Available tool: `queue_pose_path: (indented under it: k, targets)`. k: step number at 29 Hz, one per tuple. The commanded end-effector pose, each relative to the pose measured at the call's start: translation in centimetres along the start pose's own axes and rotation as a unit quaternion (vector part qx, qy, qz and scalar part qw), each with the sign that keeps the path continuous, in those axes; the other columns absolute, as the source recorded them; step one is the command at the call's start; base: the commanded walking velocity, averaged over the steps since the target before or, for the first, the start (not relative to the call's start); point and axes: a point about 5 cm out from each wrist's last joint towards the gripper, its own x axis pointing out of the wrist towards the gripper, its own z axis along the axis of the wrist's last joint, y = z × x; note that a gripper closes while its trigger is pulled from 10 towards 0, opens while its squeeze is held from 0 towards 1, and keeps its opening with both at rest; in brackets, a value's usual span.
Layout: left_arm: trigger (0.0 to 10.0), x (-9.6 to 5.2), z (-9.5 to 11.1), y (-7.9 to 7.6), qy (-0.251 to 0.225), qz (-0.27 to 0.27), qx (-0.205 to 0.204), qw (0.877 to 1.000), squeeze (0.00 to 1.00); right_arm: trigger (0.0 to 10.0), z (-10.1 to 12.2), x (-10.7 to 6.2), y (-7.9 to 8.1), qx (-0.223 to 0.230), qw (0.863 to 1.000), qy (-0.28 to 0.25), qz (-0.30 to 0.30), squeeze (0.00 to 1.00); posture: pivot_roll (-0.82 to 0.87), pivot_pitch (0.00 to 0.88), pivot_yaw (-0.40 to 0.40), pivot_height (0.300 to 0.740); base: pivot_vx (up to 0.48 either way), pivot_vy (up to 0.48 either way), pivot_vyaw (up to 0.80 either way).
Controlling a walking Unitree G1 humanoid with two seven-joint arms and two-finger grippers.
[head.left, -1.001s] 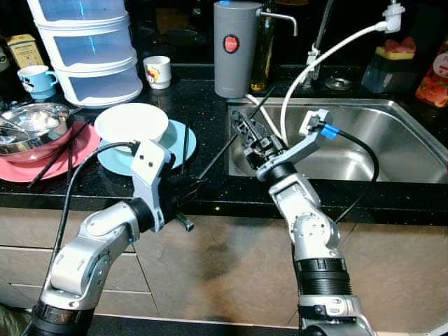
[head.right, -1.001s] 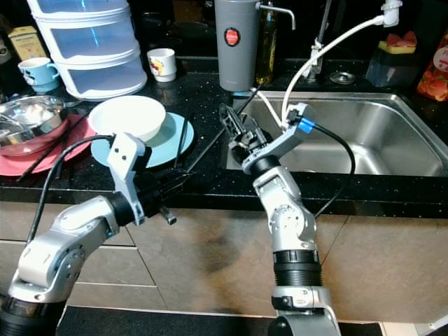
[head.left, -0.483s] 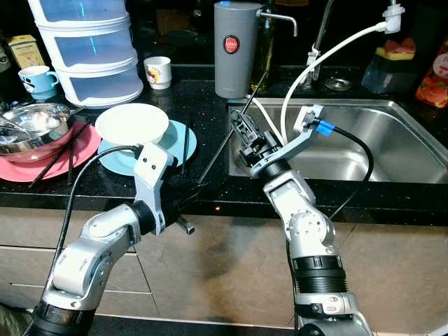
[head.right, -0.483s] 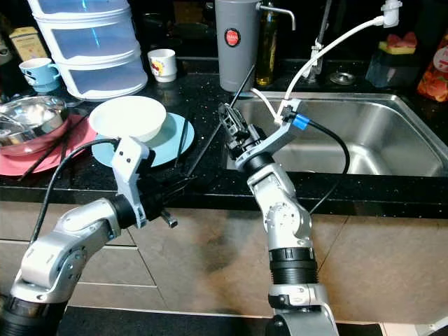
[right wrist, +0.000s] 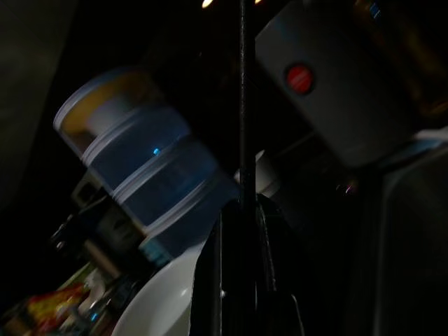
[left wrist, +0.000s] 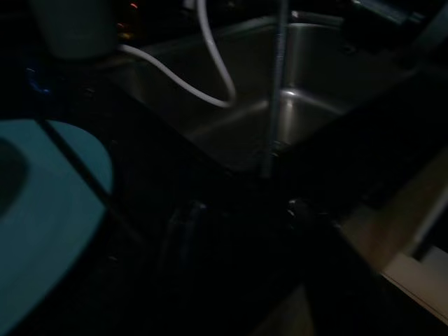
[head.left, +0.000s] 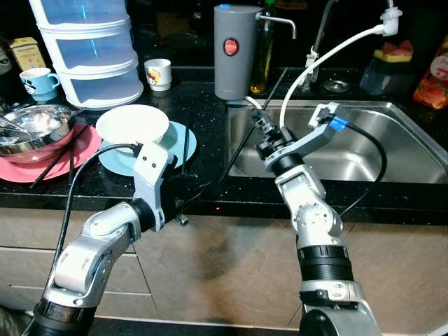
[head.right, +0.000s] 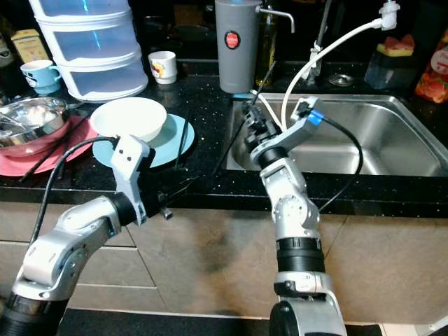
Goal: Kitchen organization
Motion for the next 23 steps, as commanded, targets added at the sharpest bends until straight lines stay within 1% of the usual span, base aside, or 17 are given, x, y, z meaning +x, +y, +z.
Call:
queue_pose_path:
  k: [1, 5, 6, 7, 9, 10, 12, 13, 15, 16, 17, 18, 19, 20, 21, 22, 23]
  targets:
    - [10.0, -0.1, 0.2, 0.2, -0.007, 0.007, 0.004, 1.000, 0.00, 0.0, 0.5, 0.4, -0.5, -0.002, 1.000, -0.023, -0.020, 0.00, 0.15, 0.051, 0.057, 0.740, 0.000, 0.000, 0.00]
    - [10.0, -0.4, 0.3, 0.4, -0.014, 0.027, 0.004, 1.000, 0.00, 0.0, 2.6, 1.8, -1.7, -0.005, 0.995, -0.081, -0.061, 0.00, 0.16, 0.068, 0.062, 0.740, 0.000, 0.000, 0.00]
    - [10.0, -0.4, 0.3, 0.4, -0.014, 0.027, 0.004, 1.000, 0.00, 0.0, 2.6, 1.8, -1.7, -0.005, 0.995, -0.081, -0.061, 0.00, 0.16, 0.068, 0.062, 0.740, 0.000, 0.000, 0.00]
    - [10.0, -0.5, 0.3, 0.5, -0.015, 0.034, 0.003, 0.999, 0.00, 0.0, 3.2, 2.3, -1.9, -0.011, 0.993, -0.094, -0.068, 0.00, 0.16, 0.073, 0.061, 0.740, 0.000, 0.000, 0.00]
    - [10.0, -0.5, 0.3, 0.5, -0.015, 0.034, 0.003, 0.999, 0.00, 0.0, 3.2, 2.3, -1.9, -0.011, 0.993, -0.094, -0.068, 0.00, 0.16, 0.073, 0.061, 0.740, 0.000, 0.000, 0.00]
    - [10.0, -0.5, 0.3, 0.6, -0.016, 0.038, 0.006, 0.999, 0.00, 0.0, 3.7, 2.8, -2.1, -0.026, 0.992, -0.101, -0.074, 0.00, 0.16, 0.079, 0.061, 0.740, 0.000, 0.000, 0.00]
    - [10.0, -0.5, 0.3, 0.6, -0.016, 0.038, 0.006, 0.999, 0.00, 0.0, 3.7, 2.8, -2.1, -0.026, 0.992, -0.101, -0.074, 0.00, 0.16, 0.079, 0.061, 0.740, 0.000, 0.000, 0.00]
    - [10.0, -0.5, 0.3, 0.7, -0.015, 0.040, 0.007, 0.999, 0.00, 0.0, 4.0, 3.4, -2.1, -0.062, 0.990, -0.100, -0.074, 0.00, 0.16, 0.088, 0.058, 0.740, 0.000, 0.000, 0.00]
    - [10.0, 0.1, 0.8, 0.8, -0.018, 0.041, 0.016, 0.999, 0.00, 0.0, 3.4, 4.2, -1.1, -0.170, 0.981, -0.075, -0.051, 0.00, 0.16, 0.108, 0.058, 0.740, 0.000, 0.000, 0.00]
    - [10.0, 0.3, 1.0, 0.9, -0.020, 0.042, 0.019, 0.999, 0.00, 1.3, 2.9, 4.4, -0.7, -0.208, 0.975, -0.066, -0.039, 0.00, 0.16, 0.108, 0.058, 0.740, 0.000, 0.000, 0.00]
    - [10.0, 0.3, 1.0, 0.9, -0.020, 0.042, 0.019, 0.999, 0.00, 1.3, 2.9, 4.4, -0.7, -0.208, 0.975, -0.066, -0.039, 0.00, 0.16, 0.108, 0.058, 0.740, 0.000, 0.000, 0.00]
    - [10.0, 0.6, 1.4, 1.0, -0.026, 0.041, 0.022, 0.999, 0.00, 3.4, 2.3, 4.6, -0.4, -0.256, 0.965, -0.051, -0.034, 0.00, 0.16, 0.119, 0.058, 0.740, 0.000, 0.000, 0.00]
    - [10.0, 0.6, 1.4, 1.0, -0.026, 0.041, 0.022, 0.999, 0.00, 3.4, 2.3, 4.6, -0.4, -0.256, 0.965, -0.051, -0.034, 0.00, 0.16, 0.119, 0.058, 0.740, 0.000, 0.000, 0.00]
    - [10.0, 1.0, 1.8, 1.2, -0.033, 0.043, 0.031, 0.998, 0.00, 5.5, 1.6, 4.6, -0.3, -0.301, 0.952, -0.034, -0.036, 0.00, 0.16, 0.129, 0.057, 0.740, 0.000, 0.000, 0.00]
    - [10.0, 1.4, 2.4, 1.6, -0.040, 0.045, 0.038, 0.997, 0.00, 10.0, 0.9, 4.6, -0.5, -0.333, 0.942, -0.016, -0.048, 0.00, 0.18, 0.150, 0.055, 0.740, 0.000, 0.000, 0.00]
    - [10.0, 1.4, 2.4, 1.6, -0.040, 0.045, 0.038, 0.997, 0.00, 10.0, 0.9, 4.6, -0.5, -0.333, 0.942, -0.016, -0.048, 0.00, 0.18, 0.150, 0.055, 0.740, 0.000, 0.000, 0.00]
    - [10.0, 1.7, 2.9, 1.8, -0.044, 0.045, 0.043, 0.997, 0.00, 10.0, 0.4, 4.5, -0.8, -0.352, 0.934, -0.005, -0.057, 0.00, 0.18, 0.153, 0.055, 0.740, 0.000, 0.000, 0.00]
